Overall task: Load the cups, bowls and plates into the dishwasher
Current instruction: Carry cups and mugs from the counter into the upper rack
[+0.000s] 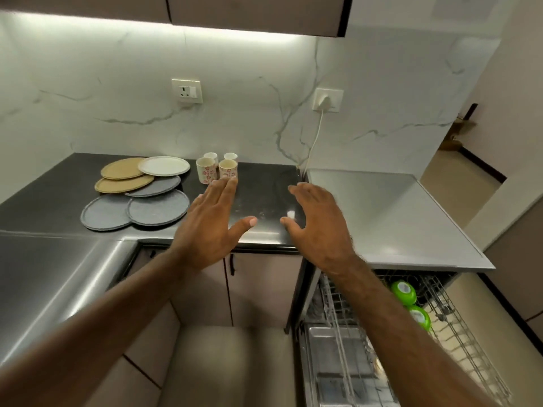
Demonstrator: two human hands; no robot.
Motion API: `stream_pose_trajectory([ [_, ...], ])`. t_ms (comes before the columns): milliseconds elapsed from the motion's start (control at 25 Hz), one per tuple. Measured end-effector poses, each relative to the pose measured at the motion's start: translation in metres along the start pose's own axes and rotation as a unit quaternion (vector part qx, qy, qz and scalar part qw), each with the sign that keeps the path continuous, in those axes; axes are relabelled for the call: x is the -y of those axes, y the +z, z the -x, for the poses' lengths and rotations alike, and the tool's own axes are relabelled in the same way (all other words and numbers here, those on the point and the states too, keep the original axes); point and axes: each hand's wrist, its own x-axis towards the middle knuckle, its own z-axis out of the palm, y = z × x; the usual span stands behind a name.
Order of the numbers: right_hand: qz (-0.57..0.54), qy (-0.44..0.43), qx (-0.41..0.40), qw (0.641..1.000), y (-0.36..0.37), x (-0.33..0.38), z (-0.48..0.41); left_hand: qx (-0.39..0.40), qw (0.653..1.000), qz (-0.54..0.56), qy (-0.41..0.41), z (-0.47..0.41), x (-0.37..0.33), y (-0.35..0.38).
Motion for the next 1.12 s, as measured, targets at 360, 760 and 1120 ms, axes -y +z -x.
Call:
stream_pose_trajectory([
  [360,-0.019,0.023,0.016,0.999,0.071,0.077,-0.083,0.005,1.000,0.004,-0.029,-0.042,0.119,-0.037],
  [760,-0.013,0.025,0.047,0.998,0.122,0.071,-0.164,0.001,0.998,-0.018,-0.056,-0.111,0.173,-0.012],
  [1120,-0.026,0.028,0.059,0.998,0.165,0.029,-0.240,-0.014,0.995,-0.025,-0.094,-0.189,0.202,0.013],
])
